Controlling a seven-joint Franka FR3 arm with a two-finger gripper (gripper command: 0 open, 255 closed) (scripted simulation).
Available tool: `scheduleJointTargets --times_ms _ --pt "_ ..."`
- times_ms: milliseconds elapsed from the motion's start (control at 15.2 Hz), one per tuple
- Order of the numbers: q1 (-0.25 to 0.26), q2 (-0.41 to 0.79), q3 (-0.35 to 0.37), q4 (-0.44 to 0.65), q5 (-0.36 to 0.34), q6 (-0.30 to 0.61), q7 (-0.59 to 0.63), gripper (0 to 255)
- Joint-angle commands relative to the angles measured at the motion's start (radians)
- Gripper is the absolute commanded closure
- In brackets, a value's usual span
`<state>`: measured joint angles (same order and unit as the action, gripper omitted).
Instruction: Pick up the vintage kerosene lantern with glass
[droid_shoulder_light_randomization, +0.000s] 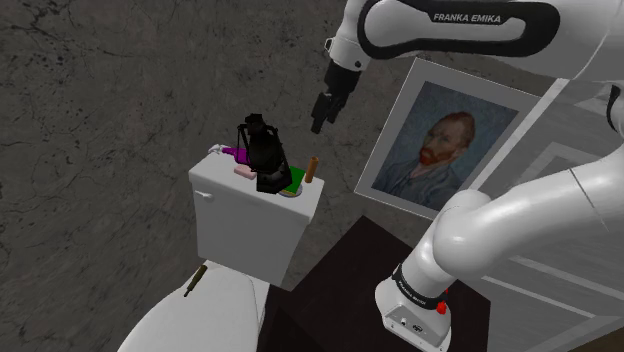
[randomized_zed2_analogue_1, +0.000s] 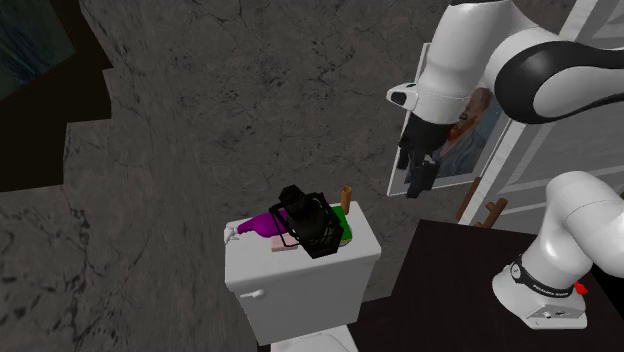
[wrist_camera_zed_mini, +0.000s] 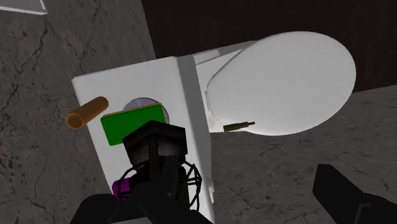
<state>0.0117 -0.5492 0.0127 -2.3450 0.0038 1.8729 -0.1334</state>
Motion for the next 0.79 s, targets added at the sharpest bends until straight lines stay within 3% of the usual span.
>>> scheduleJointTargets --times_ms 0,726 --pt "0.000 0.064 -0.010 0.010 -0.003 0.063 -0.024 0" --pt "-0.006 0.465 -0.064 0.239 0.011 0.276 -0.176 0"
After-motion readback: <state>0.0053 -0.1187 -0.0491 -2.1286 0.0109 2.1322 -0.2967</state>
